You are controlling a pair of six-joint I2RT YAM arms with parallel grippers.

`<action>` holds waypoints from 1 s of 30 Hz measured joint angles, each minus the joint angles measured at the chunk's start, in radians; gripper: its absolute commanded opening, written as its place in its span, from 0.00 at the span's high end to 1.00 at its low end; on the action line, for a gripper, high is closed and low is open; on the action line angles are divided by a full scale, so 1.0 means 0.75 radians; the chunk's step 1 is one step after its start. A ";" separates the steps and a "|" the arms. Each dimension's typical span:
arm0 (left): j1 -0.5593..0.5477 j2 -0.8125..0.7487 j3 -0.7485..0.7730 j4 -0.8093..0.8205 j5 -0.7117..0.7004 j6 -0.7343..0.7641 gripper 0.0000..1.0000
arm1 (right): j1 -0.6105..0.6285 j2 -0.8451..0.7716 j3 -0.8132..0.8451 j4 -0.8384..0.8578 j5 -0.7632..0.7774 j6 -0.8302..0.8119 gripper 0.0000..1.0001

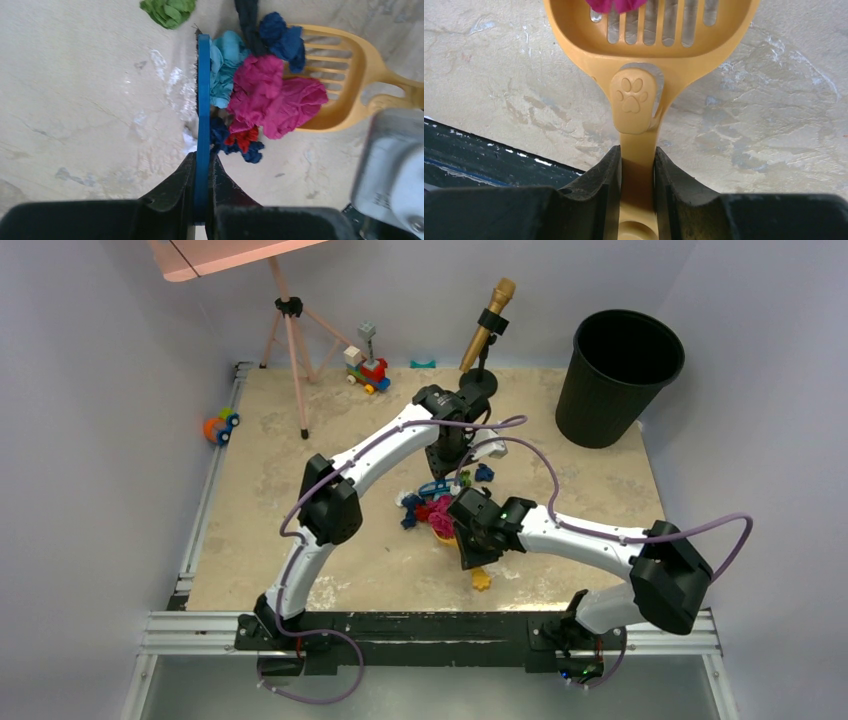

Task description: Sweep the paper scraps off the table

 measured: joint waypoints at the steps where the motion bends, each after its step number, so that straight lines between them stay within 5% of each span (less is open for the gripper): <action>1: 0.000 -0.016 -0.014 -0.012 0.014 -0.015 1.00 | 0.000 0.001 0.000 0.006 0.001 -0.003 1.00; 17: 0.001 -0.117 -0.040 -0.097 0.097 -0.205 1.00 | 0.019 -0.071 -0.002 0.060 0.106 -0.062 1.00; 30: -0.003 -0.272 0.012 -0.158 -0.092 -0.394 1.00 | 0.144 -0.239 -0.119 0.203 0.245 -0.055 1.00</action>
